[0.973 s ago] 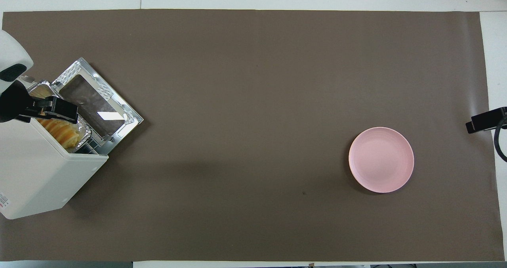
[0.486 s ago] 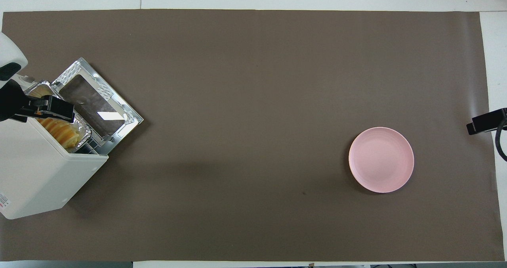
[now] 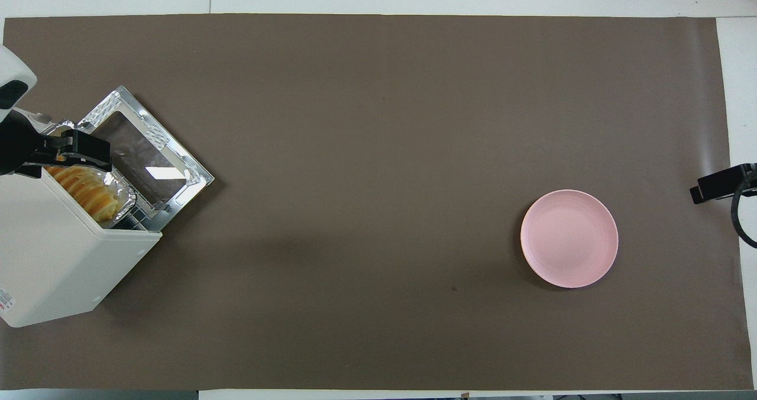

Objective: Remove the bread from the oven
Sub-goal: 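Grasp the foil tray inside the toaster oven with the left gripper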

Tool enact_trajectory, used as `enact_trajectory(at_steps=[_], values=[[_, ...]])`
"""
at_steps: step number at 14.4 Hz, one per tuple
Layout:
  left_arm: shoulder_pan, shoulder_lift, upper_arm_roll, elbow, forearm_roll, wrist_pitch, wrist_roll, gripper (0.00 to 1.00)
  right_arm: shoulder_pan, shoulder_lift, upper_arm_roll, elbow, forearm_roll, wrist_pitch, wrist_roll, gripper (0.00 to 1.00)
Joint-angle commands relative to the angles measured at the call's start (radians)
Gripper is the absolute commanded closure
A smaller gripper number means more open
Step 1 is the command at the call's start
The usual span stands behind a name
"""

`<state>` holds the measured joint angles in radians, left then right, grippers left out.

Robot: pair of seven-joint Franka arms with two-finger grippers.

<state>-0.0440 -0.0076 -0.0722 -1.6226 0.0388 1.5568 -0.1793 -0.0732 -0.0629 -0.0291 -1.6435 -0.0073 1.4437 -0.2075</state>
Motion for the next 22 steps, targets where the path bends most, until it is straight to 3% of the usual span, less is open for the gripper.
enact_trajectory(at_steps=[1,4,6,10,13,20,22], values=[[0.010,0.121,0.000,0.099,-0.011,0.012,-0.110,0.00,-0.010,0.000,0.006,0.002,-0.010,-0.016,-0.018,0.00],[-0.001,0.211,0.000,0.104,0.125,0.101,-0.236,0.00,-0.007,0.000,0.006,0.002,-0.010,-0.016,-0.018,0.00],[0.012,0.209,0.002,-0.017,0.145,0.259,-0.362,0.00,-0.016,0.000,0.001,0.004,-0.008,-0.016,-0.016,0.00],[0.062,0.178,0.005,-0.193,0.147,0.428,-0.471,0.00,-0.004,0.000,0.000,0.002,-0.010,-0.016,-0.018,0.00],[0.093,0.144,0.005,-0.290,0.147,0.468,-0.514,0.00,-0.003,0.000,0.001,0.002,-0.010,-0.016,-0.017,0.00],[0.095,0.156,0.003,-0.356,0.147,0.565,-0.628,0.00,-0.005,0.000,0.001,0.002,-0.010,-0.016,-0.016,0.00],[0.099,0.156,0.003,-0.384,0.147,0.578,-0.628,0.15,-0.007,0.000,0.001,0.002,-0.008,-0.016,-0.015,0.00]])
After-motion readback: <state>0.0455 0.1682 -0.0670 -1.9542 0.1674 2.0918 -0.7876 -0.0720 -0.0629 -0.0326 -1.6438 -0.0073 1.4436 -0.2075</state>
